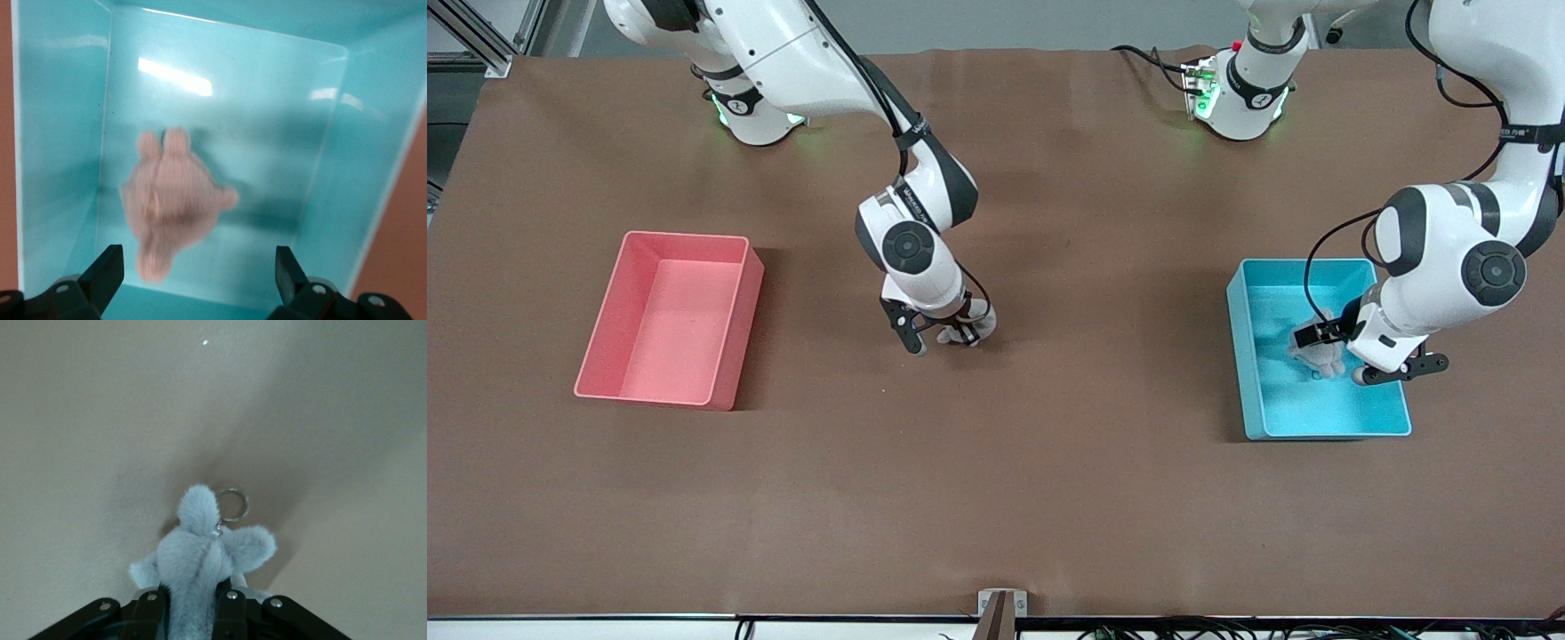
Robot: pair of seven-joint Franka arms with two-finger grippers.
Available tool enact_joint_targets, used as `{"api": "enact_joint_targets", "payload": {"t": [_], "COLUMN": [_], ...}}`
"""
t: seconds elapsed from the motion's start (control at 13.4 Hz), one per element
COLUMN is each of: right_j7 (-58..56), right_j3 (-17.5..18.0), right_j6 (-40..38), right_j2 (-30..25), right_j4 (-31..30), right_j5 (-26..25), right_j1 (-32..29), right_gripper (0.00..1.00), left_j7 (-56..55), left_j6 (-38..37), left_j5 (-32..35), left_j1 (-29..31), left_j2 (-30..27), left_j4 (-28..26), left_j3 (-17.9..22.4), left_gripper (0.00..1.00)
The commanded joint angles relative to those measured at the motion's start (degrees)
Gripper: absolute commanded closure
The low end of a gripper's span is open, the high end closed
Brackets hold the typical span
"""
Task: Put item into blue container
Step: 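Release the plush into the blue box while the right gripper carries another, then set the second plush mid-table with the right gripper while the left gripper approaches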
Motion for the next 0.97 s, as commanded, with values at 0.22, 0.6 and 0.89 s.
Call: {"api": "enact_joint_targets", "payload": {"t": [0.22,0.6,0.89], "right_j7": [3.1,-0.7,-18.5], "right_j3": [-0.7,-0.7,-0.6], "right_j6": [1.4,0.4,-9.6], "right_j2": [1.7,0.6,-5.5], "right_j4": [2.0,4.1,5.3], "right_j5": [-3.1,-10.8,-10.3], "right_j1": [2.1,-2.5,-9.3], "right_gripper": [0.0,0.0,0.0], "left_j7": [-0.8,-6.4,-14.9], "left_j6": [-13.5,-17.5,-16.8], "left_j5": [1.0,0.5,0.3], "left_j1": [0.1,0.0,-0.5], "left_j2": [-4.6,-4.6,-2.3], "left_j4": [5.9,9.6,11.2], "left_j3": [-5.5,-13.2,-19.8], "left_gripper": [0.0,0.0,0.0]}}
